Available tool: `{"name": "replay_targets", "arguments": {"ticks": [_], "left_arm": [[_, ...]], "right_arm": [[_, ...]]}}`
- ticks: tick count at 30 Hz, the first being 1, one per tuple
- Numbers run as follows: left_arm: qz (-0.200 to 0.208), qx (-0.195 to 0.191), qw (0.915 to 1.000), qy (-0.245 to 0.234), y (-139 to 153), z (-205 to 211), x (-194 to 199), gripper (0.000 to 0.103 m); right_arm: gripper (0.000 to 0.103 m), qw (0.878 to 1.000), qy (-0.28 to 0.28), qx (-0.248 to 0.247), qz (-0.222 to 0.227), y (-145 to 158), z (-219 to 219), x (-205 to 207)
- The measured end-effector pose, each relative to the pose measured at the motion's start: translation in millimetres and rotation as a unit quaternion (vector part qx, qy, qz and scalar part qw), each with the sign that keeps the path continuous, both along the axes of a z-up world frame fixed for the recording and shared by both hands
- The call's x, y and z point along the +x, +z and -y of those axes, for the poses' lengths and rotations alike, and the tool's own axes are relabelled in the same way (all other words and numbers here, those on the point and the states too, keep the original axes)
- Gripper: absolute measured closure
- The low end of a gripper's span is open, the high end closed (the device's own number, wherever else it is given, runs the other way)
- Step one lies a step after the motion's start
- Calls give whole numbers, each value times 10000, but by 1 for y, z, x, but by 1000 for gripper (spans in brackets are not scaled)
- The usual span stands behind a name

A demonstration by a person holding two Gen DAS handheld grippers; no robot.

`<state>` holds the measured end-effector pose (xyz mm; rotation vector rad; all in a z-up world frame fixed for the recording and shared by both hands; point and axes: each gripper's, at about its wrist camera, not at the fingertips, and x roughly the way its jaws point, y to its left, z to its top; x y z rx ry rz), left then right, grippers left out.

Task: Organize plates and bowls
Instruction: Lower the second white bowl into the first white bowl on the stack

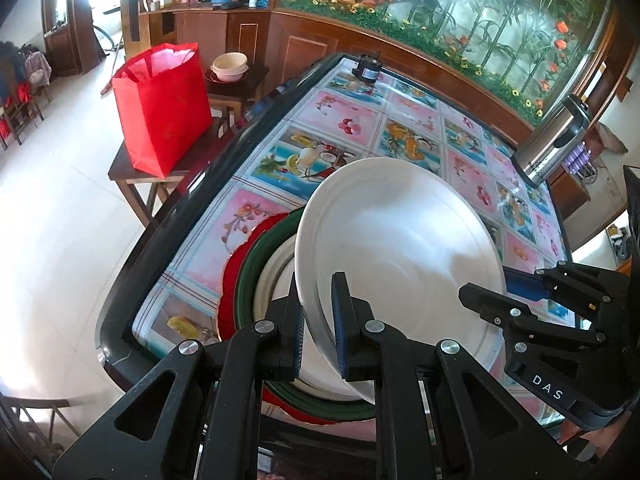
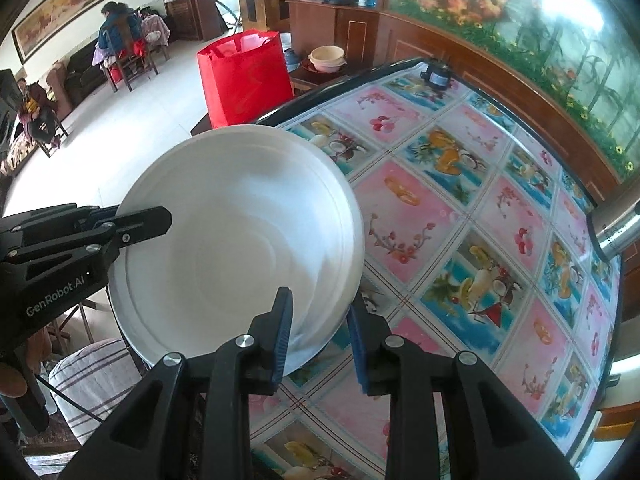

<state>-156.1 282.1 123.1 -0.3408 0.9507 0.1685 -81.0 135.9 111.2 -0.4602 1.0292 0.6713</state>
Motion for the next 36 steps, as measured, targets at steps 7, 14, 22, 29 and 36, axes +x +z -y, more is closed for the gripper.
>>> {"name": "replay_targets", "arguments": {"ticks": [7,14,22,29,36], "left_arm": [[19,84,10000,39,-5,-2,-6,91],[-86,-4,9999,85,-17,-8,-8,91],[-183,-6,9998,102,-27,-10,-7,91],[-224,96,9996,160,-35,-12,-5,91],[-218,236,9993,203,-40,-13,-4,91]], "right_arm": [[71,9999,73,-51,-52,-6,-8,-4],[71,9998,127,-118,-121,-13,-12,-6],[69,9996,159,-164,-193,-20,-16,-6],[68,9994,168,-202,-212,-26,-19,-5],[65,9994,187,-184,-231,-29,-22,-6]]}}
